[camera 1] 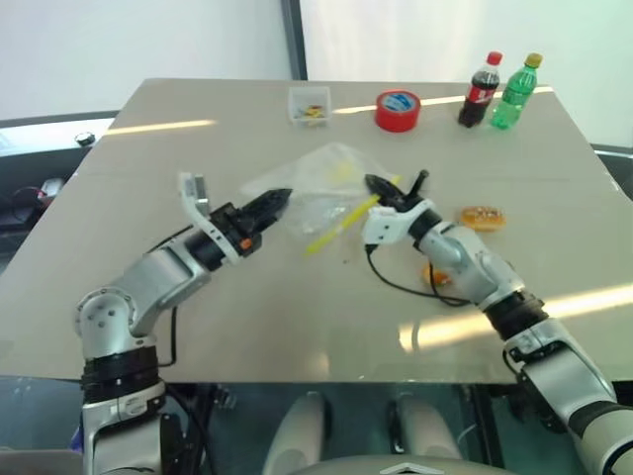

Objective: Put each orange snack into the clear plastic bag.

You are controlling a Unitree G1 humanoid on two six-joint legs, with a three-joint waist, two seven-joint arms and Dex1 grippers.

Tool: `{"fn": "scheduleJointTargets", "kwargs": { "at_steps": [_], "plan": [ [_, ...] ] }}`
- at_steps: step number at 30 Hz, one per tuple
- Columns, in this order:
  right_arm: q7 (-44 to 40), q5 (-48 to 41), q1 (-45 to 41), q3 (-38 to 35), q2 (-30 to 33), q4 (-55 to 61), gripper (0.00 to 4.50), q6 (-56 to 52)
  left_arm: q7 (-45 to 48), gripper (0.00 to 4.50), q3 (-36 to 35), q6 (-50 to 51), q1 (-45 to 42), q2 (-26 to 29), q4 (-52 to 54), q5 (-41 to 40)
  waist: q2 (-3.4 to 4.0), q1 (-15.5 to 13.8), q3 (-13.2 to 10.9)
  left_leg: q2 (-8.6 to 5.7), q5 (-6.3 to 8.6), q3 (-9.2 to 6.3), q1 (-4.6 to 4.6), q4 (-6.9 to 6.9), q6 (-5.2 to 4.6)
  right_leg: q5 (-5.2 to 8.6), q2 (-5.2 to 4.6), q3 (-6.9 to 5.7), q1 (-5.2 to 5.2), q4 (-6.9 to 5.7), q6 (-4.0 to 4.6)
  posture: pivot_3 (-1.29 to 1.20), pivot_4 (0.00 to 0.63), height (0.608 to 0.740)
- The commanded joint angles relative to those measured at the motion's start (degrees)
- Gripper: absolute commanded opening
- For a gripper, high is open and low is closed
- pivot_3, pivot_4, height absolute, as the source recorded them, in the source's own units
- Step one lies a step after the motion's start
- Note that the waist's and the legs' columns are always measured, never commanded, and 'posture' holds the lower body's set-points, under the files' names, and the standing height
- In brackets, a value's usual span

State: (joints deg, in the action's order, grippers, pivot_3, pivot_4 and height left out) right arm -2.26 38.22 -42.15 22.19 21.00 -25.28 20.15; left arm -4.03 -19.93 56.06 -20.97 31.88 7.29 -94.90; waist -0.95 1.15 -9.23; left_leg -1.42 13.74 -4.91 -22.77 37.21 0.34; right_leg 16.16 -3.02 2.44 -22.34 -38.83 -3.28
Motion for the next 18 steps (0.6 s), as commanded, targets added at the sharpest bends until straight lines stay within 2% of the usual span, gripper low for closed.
{"fn": "scheduleJointTargets", "kwargs": {
  "at_steps": [1, 4, 8, 14, 18],
  "plan": [
    [-1.1, -2.1, -2.9, -2.4, 0.7, -1.7, 0.00, -1.2, 11.2, 2.67, 2.6, -2.9, 0.5, 5.2, 9.3, 12.6, -0.03, 0.1, -0.1, 0.00, 0.00, 0.01, 0.00, 0.00, 0.00, 0.00, 0.01, 0.01, -0.01, 0.00, 0.00, 0.00, 0.150, 0.740],
    [-3.2, -3.7, -5.4, -3.2, 0.8, -5.9, 0.00, -3.7, 20.3, 2.67, 11.0, -15.7, 2.7, 13.7, 18.9, 37.7, -0.02, 0.7, -0.1, 0.01, 0.00, 0.09, -0.02, -0.13, 0.00, 0.00, 0.01, 0.08, -0.06, 0.05, 0.01, 0.00, 0.150, 0.740],
    [-4.9, -5.3, -9.4, -3.9, -0.7, -10.0, 0.00, -7.6, 18.3, 2.67, 22.9, -23.1, 0.8, 17.2, 25.1, 60.4, 0.00, 0.8, -0.2, 0.00, 0.00, 0.18, -0.02, -0.29, 0.00, 0.01, 0.00, 0.17, -0.13, 0.11, 0.01, 0.00, 0.150, 0.740],
    [-7.0, -6.9, -11.5, -3.8, -3.1, -10.0, 0.00, -11.2, 15.2, 2.67, 34.5, -27.3, -0.3, 17.3, 26.9, 85.2, 0.02, 1.3, -0.2, 0.06, 0.00, 0.33, -0.10, -0.51, -0.01, 0.00, 0.04, 0.32, -0.40, 0.10, 0.01, 0.00, 0.150, 0.740],
    [-8.6, -8.0, -11.5, -4.0, -4.2, -7.9, 0.00, -13.5, 15.0, 2.67, 37.4, -27.6, -1.7, 14.5, 25.2, 93.7, 0.02, 1.3, -0.3, 0.08, 0.03, 0.39, -0.11, -0.55, -0.08, 0.00, 0.06, 0.36, -0.45, 0.06, 0.01, 0.00, 0.150, 0.740]
  ]
}}
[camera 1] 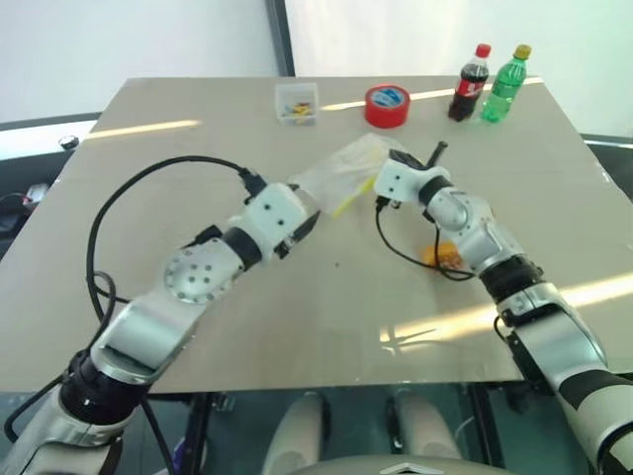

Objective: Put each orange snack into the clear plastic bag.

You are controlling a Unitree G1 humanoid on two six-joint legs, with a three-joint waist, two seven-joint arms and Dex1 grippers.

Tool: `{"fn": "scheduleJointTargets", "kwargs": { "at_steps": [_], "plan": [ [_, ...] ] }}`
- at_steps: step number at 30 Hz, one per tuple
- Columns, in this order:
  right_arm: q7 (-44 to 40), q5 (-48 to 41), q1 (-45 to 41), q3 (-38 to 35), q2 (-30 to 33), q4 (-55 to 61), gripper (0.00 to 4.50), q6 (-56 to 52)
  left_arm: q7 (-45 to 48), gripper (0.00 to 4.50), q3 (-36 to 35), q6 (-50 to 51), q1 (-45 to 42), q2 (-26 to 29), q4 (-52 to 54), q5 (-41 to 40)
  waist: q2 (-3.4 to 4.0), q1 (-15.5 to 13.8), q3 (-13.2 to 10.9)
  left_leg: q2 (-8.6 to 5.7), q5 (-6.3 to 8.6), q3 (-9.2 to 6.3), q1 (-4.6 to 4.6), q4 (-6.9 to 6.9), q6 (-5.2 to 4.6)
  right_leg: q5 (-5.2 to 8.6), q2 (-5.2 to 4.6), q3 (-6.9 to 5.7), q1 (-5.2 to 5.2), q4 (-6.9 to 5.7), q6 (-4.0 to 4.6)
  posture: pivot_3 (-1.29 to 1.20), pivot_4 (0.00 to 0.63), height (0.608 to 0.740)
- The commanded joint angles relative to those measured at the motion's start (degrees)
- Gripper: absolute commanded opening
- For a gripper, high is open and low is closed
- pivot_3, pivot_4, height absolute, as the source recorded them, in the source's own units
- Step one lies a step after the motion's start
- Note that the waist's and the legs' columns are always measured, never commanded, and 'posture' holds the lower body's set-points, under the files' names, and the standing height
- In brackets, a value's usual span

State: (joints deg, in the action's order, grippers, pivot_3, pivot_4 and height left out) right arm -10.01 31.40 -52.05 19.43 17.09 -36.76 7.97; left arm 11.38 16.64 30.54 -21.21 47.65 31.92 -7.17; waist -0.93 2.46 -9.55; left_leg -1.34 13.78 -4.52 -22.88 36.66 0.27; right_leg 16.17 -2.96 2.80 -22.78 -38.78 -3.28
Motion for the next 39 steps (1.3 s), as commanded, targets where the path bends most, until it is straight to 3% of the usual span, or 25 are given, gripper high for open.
{"fn": "scheduleJointTargets", "kwargs": {
  "at_steps": [1, 8, 24, 30, 35, 38, 39],
  "plan": [
    [-1.3, -1.3, -1.6, -1.2, -0.5, 4.3, 0.00, -1.8, -0.2, 2.67, 1.1, -2.1, -1.8, -2.3, 0.2, 7.4, 0.01, -0.1, -0.1, 0.00, 0.00, 0.00, -0.01, 0.01, -0.01, 0.00, 0.00, 0.00, -0.01, -0.01, 0.00, 0.00, 0.150, 0.740],
    [-2.6, -1.5, -1.1, -0.7, -1.4, 7.2, 0.00, -4.2, 4.1, 2.67, 2.6, -4.6, -1.3, -6.2, 0.1, 14.4, 0.00, 0.0, -0.1, 0.00, 0.00, -0.01, -0.02, 0.03, 0.00, 0.00, -0.01, -0.01, -0.02, -0.04, -0.01, 0.00, 0.150, 0.740],
    [-4.7, -1.7, 0.8, -0.4, -2.3, 13.1, 0.00, -7.6, 10.9, 2.67, 2.0, -5.3, -2.7, -12.0, -4.7, 21.4, 0.00, -0.1, -0.1, 0.01, 0.00, -0.04, -0.02, 0.08, -0.01, 0.00, 0.00, -0.04, -0.02, -0.09, -0.01, 0.00, 0.150, 0.740],
    [-5.2, -1.4, 1.1, -0.1, -2.5, 14.1, 0.00, -8.5, 11.6, 0.08, 1.3, -7.1, -2.8, -13.4, -6.5, 23.2, 0.00, 0.0, -0.1, 0.01, 0.00, -0.05, -0.03, 0.09, 0.00, -0.01, 0.00, -0.05, -0.02, -0.10, -0.01, 0.00, 0.150, 0.740],
    [-9.9, -2.4, 3.4, 0.3, -0.6, 15.8, 0.00, -9.5, 12.4, 0.08, -1.8, -10.9, -2.9, -12.8, -8.3, 22.4, 0.00, -0.1, -0.1, 0.01, 0.00, -0.06, -0.03, 0.11, -0.01, -0.01, 0.00, -0.06, -0.02, -0.11, -0.01, 0.00, 0.150, 0.740],
    [-13.3, -5.6, 6.0, -1.3, -0.1, 18.9, 0.85, -10.9, 14.1, 0.00, -4.5, -13.6, -2.9, -11.4, -10.2, 21.2, 0.00, -0.1, -0.1, 0.02, 0.01, -0.08, -0.04, 0.11, -0.02, -0.01, -0.02, -0.08, -0.02, -0.10, -0.01, 0.00, 0.150, 0.740],
    [-14.4, -6.8, 7.2, -1.8, 0.0, 20.4, 1.39, -11.3, 14.5, 0.00, -5.1, -14.7, -2.9, -10.9, -11.1, 21.1, 0.00, -0.1, -0.1, 0.03, 0.01, -0.08, -0.04, 0.12, -0.02, -0.01, -0.02, -0.08, -0.02, -0.10, -0.01, 0.00, 0.150, 0.740]
  ]
}}
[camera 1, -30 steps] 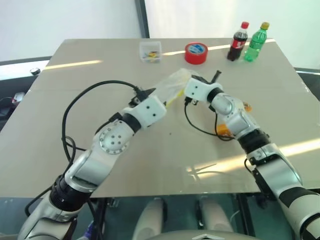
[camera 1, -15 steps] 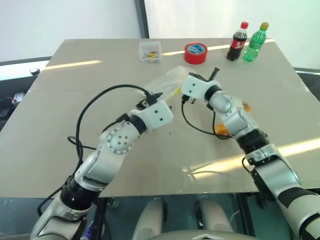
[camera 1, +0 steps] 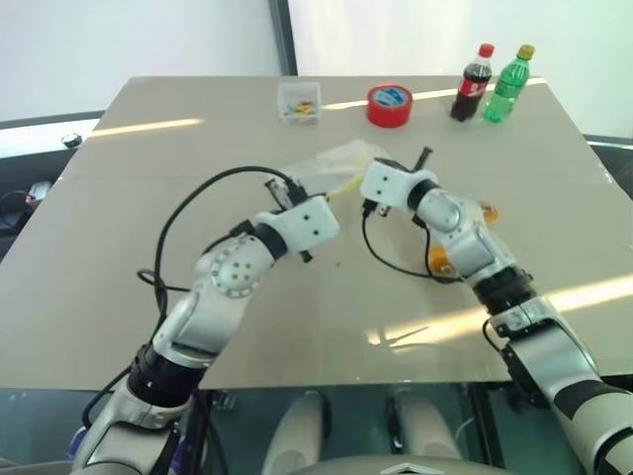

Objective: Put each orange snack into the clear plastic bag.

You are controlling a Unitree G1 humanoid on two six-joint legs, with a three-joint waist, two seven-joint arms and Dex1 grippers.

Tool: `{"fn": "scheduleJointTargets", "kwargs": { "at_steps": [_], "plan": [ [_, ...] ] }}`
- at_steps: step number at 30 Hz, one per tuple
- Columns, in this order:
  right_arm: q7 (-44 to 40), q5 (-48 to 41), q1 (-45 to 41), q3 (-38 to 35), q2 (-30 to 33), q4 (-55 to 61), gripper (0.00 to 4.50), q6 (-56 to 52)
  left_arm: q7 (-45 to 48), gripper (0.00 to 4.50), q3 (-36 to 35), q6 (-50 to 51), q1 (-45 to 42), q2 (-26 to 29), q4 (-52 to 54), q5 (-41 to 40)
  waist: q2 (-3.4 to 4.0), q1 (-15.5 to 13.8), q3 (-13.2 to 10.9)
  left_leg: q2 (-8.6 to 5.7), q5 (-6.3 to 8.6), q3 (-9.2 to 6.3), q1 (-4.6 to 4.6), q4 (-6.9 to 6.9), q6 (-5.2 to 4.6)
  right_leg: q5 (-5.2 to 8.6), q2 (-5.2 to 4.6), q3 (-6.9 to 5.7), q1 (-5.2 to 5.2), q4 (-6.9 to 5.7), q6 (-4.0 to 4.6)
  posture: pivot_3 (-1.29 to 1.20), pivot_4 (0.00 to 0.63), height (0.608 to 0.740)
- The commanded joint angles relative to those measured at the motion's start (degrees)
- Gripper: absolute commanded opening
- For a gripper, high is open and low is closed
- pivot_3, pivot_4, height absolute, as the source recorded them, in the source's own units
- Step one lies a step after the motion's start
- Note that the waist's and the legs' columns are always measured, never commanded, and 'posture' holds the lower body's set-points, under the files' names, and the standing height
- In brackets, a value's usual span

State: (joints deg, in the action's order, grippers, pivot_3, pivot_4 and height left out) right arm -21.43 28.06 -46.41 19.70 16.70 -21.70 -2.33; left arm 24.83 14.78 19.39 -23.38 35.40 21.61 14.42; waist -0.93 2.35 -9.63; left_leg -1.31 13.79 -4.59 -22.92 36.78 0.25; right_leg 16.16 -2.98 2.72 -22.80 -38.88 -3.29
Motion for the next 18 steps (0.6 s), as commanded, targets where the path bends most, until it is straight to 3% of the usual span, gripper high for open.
{"fn": "scheduleJointTargets", "kwargs": {
  "at_steps": [1, 4, 6, 9, 14, 18],
  "plan": [
    [-3.2, -4.3, 2.6, -2.5, 0.2, 6.7, 1.86, -1.5, 1.1, 0.00, -3.6, -4.6, -0.9, 1.6, -1.7, -0.2, 0.00, 0.0, 0.0, 0.01, 0.00, -0.01, 0.00, 0.01, -0.01, 0.00, 0.00, 0.00, 0.00, 0.00, 0.00, 0.00, 0.150, 0.740],
    [-5.0, -7.1, 5.7, -3.5, -0.2, 11.6, 3.24, -3.9, 1.5, 0.00, -4.2, -6.6, -1.1, 1.8, -3.5, 0.2, 0.00, 0.0, 0.0, 0.00, 0.02, 0.00, 0.00, 0.03, -0.04, 0.00, 0.00, 0.00, 0.00, -0.02, -0.01, 0.00, 0.150, 0.740],
    [-6.8, -9.3, 7.7, -4.2, -0.6, 15.7, 3.24, -6.2, 1.8, 0.00, -4.3, -7.3, -1.4, 1.6, -4.2, 0.5, 0.00, 0.0, 0.0, 0.02, 0.04, -0.02, 0.00, 0.04, -0.07, 0.00, 0.00, -0.02, 0.00, -0.02, -0.01, 0.00, 0.150, 0.740],
    [-9.0, -13.1, 9.8, -5.5, -1.7, 21.9, 2.36, -11.3, 1.8, 0.00, -4.4, -8.7, -1.3, 1.7, -4.8, 1.2, 0.00, 0.0, 0.0, 0.02, 0.07, -0.03, -0.02, 0.07, -0.12, 0.00, 0.00, -0.03, 0.00, -0.03, -0.01, 0.00, 0.150, 0.740],
    [-11.0, -18.2, 11.4, -6.6, -3.8, 29.0, 0.02, -19.7, 1.9, 0.00, -4.5, -9.3, -1.2, 1.5, -5.4, 1.8, 0.00, 0.0, 0.0, 0.03, 0.10, -0.09, -0.02, 0.14, -0.17, -0.01, 0.00, -0.08, 0.04, -0.08, -0.01, 0.00, 0.150, 0.740],
    [-11.3, -20.3, 11.5, -6.7, -4.4, 31.2, 0.02, -23.7, 1.9, 0.00, -4.6, -9.4, -1.3, 1.3, -5.9, 2.3, 0.00, 0.0, 0.0, 0.01, 0.10, -0.14, -0.02, 0.19, -0.18, 0.00, 0.01, -0.12, 0.05, -0.10, -0.01, 0.00, 0.150, 0.740]
  ]
}}
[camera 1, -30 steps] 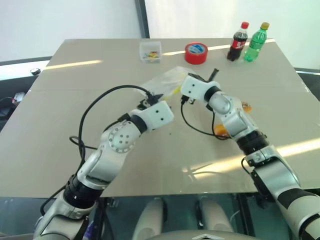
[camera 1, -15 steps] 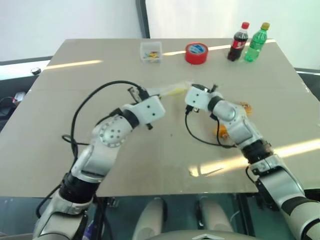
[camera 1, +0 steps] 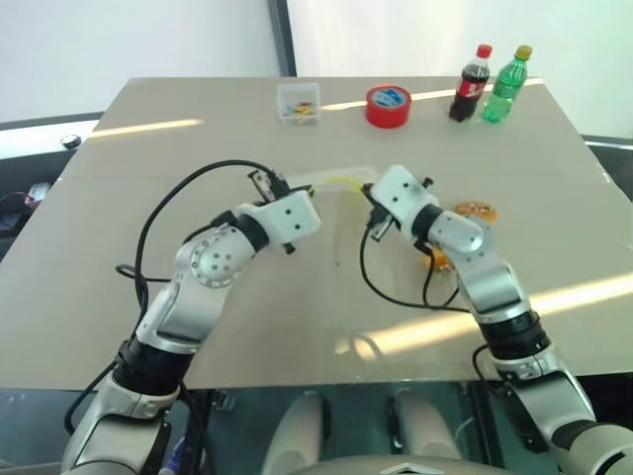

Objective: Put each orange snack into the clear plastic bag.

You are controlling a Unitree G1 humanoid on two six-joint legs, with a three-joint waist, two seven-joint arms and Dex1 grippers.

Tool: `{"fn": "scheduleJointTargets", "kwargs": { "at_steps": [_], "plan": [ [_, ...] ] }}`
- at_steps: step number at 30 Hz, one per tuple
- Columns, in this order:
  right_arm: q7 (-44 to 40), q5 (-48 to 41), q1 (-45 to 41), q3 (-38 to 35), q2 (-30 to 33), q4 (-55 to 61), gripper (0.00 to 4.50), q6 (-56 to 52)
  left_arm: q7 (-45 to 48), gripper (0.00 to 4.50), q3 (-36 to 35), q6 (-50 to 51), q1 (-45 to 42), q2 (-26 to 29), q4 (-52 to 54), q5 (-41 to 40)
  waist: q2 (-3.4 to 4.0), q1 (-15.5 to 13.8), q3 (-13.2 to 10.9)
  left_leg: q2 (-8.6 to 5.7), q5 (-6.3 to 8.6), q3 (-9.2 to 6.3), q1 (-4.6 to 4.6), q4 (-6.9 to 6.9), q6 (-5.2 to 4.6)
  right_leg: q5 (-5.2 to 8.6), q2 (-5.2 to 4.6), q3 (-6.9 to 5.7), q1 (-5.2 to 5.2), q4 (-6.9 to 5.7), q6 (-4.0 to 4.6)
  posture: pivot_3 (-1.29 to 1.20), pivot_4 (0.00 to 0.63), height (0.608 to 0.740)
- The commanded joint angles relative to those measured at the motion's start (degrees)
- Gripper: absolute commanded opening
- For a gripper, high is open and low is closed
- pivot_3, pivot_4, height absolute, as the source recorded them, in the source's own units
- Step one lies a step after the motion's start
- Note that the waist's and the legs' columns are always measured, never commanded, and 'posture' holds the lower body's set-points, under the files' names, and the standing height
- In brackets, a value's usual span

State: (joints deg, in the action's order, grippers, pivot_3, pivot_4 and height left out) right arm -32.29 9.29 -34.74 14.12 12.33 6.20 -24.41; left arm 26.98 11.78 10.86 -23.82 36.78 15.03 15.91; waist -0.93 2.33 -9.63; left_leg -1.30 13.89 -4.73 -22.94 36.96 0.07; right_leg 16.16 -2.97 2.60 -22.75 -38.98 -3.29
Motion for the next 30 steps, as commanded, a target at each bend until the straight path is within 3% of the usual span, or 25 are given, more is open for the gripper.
{"fn": "scheduleJointTargets", "kwargs": {
  "at_steps": [1, 18, 30],
  "plan": [
    [-0.5, -1.8, -0.1, -1.2, 0.5, 3.7, 0.02, -1.9, -0.3, 0.00, -1.7, -0.8, -0.9, -0.1, 0.6, 1.0, 0.00, 0.0, 0.0, 0.00, 0.00, 0.00, 0.00, 0.00, 0.00, 0.00, 0.00, 0.00, 0.00, 0.00, 0.00, 0.00, 0.150, 0.740],
    [0.1, -6.2, 0.5, -2.6, 3.7, 4.8, 0.02, -0.8, -0.5, 0.00, -2.3, -0.7, 0.0, -0.7, 1.2, 2.2, 0.00, 0.0, 0.0, -0.03, 0.00, -0.04, -0.01, 0.03, 0.00, 0.00, -0.02, -0.04, 0.02, 0.01, 0.00, 0.00, 0.150, 0.740],
    [3.6, -6.6, -3.6, -1.2, -2.5, -3.5, 0.02, 0.3, -0.1, 0.00, -2.2, -1.7, 0.7, -1.5, 2.7, 2.4, 0.00, -0.1, 0.0, -0.02, 0.00, -0.08, -0.01, 0.09, 0.00, 0.00, -0.02, -0.08, 0.06, -0.01, 0.00, 0.00, 0.150, 0.740]
  ]
}}
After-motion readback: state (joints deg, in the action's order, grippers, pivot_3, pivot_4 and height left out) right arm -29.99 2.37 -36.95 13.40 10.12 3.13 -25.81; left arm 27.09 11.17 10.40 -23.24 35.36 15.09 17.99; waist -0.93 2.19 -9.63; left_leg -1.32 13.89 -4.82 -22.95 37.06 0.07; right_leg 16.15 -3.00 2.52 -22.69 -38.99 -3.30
